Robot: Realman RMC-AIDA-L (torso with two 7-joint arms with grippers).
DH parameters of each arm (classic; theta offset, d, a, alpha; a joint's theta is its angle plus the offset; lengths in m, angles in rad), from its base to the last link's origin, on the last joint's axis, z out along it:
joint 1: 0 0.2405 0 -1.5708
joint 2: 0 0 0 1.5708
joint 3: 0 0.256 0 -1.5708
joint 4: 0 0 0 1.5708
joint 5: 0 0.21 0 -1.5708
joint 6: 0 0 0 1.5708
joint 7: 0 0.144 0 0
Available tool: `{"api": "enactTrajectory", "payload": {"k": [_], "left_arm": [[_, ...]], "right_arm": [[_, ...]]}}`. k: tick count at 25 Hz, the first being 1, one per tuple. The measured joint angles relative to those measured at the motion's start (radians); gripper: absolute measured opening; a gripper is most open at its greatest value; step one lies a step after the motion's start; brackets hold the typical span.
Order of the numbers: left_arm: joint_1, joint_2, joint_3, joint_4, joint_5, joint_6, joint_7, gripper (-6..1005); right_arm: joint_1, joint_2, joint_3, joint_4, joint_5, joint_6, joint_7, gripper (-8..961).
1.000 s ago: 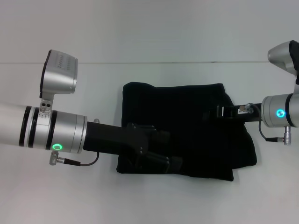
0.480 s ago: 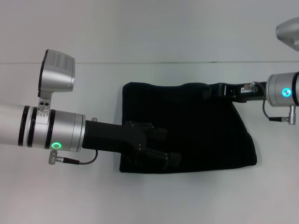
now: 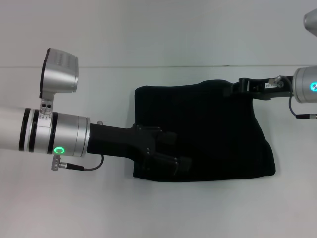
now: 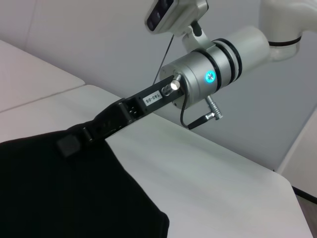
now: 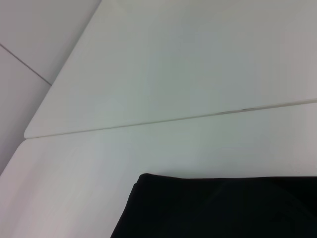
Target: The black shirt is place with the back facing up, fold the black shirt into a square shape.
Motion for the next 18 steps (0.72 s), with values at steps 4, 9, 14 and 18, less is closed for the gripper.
{"api": "enactTrajectory", "payload": {"k": [4, 9, 14, 18], "left_arm": [[-0.001, 0.001, -0.005, 0.000, 0.000, -0.003, -0.009, 950], [-0.003, -0.001, -0.006, 0.000, 0.000, -0.007, -0.016, 950], [-0.008, -0.002, -0.006, 0.000, -0.001, -0.010, -0.024, 950], [-0.010, -0.002, -0.006, 0.000, -0.002, -0.010, -0.026, 950]], "right_arm": [[-0.004, -0.011, -0.001, 0.000, -0.005, -0.011, 0.009, 61], [-0.008, -0.022, -0.003, -0.002, -0.006, -0.035, 0.010, 61], [-0.009, -0.018, -0.002, -0.040, -0.002, -0.063, 0.009, 60], [-0.009, -0.015, 0.005, -0.073, 0.002, -0.104, 0.009, 60]]}}
